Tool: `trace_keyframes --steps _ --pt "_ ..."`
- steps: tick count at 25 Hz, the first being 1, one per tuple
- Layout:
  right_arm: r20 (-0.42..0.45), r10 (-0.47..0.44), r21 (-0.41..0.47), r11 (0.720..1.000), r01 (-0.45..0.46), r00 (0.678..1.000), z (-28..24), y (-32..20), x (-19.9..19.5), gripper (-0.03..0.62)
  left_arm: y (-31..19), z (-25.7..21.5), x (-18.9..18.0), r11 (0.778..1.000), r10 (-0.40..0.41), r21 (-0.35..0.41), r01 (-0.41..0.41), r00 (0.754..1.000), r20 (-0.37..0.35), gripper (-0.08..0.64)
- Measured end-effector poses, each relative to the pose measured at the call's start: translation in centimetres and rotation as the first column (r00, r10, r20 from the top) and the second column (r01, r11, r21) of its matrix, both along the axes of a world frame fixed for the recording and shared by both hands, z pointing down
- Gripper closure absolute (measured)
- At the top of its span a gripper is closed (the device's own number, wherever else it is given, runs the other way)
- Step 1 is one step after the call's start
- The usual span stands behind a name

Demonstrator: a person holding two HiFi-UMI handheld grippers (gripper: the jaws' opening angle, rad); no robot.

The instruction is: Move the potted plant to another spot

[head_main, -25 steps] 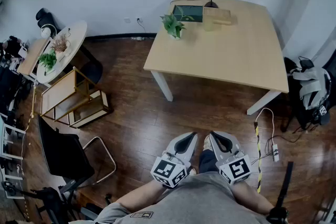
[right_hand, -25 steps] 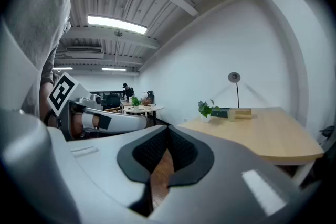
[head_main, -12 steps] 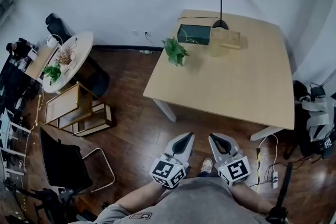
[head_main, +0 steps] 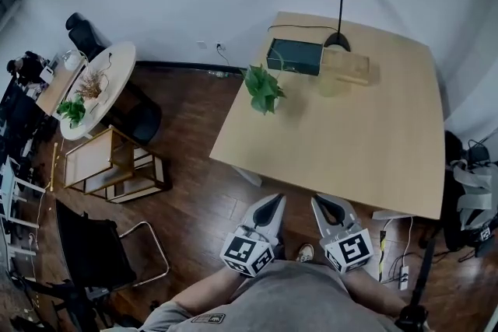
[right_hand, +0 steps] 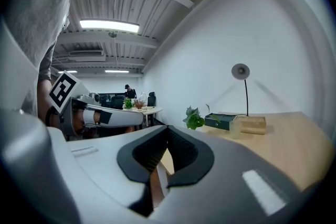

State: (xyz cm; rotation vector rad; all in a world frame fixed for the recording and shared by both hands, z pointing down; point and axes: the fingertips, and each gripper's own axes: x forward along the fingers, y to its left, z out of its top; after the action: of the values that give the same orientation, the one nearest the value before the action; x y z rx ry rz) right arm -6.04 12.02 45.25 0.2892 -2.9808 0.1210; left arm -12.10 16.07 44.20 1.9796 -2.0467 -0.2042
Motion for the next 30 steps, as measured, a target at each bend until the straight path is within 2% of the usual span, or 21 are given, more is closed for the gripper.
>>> trace_keyframes --steps 12,17,24,30 --pt "-0.078 0.157 -0.005 0.987 -0.158 0.984 2.2 -10.2 -12.8 0.586 -9.8 1.3 -14.8 0.994 0.106 -0.02 -0.107 0.994 -0.026 0.558" --pt "-0.109 0.209 -0.006 0.977 -0.211 0.972 3.7 -13.3 -17.0 0.586 -12.4 2.4 -19.6 0.99 0.134 -0.039 -0.135 0.99 -0.031 0.558" --pt "-0.152 0.187 -0.028 0.981 -0.193 0.971 6.0 -17.0 -20.1 0.586 -14.6 4.7 -23.3 0.991 0.097 -0.09 -0.101 0.994 -0.049 0.558" --pt "-0.183 0.121 -0.046 0.99 -0.132 0.976 9.0 -20.1 -22.0 0.586 -16.3 6.8 -25.5 0.989 0.031 -0.145 -0.036 0.999 -0.037 0.558"
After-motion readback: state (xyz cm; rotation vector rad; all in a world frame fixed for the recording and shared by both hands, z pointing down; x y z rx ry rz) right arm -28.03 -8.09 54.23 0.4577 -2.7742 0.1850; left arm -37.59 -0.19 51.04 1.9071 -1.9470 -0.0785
